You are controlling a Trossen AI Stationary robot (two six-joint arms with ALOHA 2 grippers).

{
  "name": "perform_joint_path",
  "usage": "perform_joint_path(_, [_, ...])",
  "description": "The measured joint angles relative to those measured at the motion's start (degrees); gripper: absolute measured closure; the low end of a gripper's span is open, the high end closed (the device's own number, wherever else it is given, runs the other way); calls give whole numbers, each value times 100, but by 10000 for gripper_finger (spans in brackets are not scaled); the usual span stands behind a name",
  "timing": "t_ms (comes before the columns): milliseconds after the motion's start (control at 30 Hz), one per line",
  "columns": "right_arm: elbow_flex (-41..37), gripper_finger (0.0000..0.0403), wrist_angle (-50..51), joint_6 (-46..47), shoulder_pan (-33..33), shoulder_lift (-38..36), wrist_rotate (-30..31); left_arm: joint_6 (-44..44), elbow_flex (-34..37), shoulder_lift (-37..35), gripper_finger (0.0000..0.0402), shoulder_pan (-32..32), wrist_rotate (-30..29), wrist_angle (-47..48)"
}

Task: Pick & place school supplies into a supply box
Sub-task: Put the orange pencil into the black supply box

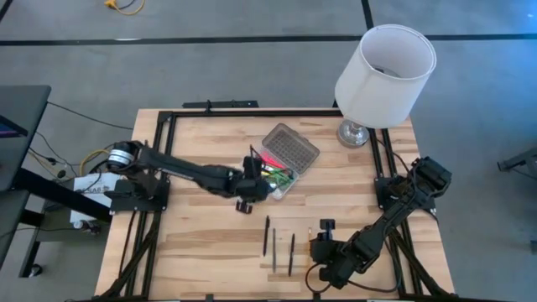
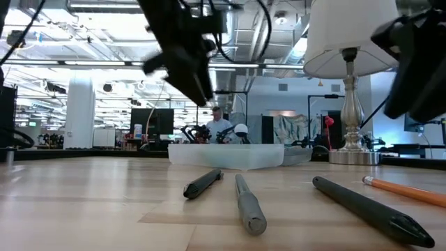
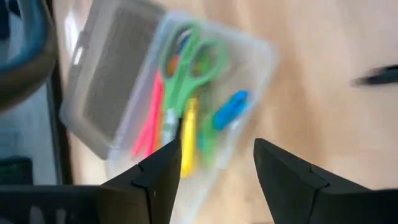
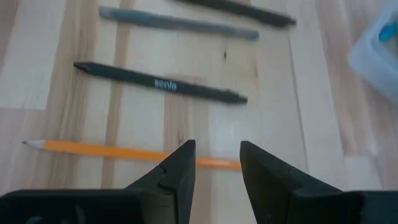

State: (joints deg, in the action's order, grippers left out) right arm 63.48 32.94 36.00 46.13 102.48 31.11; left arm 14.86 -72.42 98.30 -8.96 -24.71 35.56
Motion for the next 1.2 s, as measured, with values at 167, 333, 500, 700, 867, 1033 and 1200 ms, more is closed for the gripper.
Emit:
perform_joint_path(167, [0, 283, 102, 1156, -41, 0, 31, -616, 0, -246, 206, -753, -388, 164])
perform_joint_path(333, [-192, 283, -39, 2625, -218, 0, 25, -1089, 0, -243, 206, -1534, -951, 172])
perform_joint_path(500, [-288, 283, -16, 3400, -362, 0, -144, -1558, 0, -240, 206, -2168, -1464, 218])
perform_joint_path(700, [-286, 283, -161, 3532, -467, 0, -133, -1959, 0, -236, 206, -2742, -1831, 250])
perform_joint_path(867, [-286, 283, -170, 3718, -502, 0, -131, -2221, 2, -234, 206, -3095, -2076, 253])
perform_joint_path(1033, [-280, 283, -239, 3845, -501, 187, -180, -2427, 4, -234, 206, -3367, -2260, 255])
perform_joint_path(1200, [-271, 283, -260, 3913, -489, 575, -430, -2514, 7, -232, 206, -3504, -2347, 246])
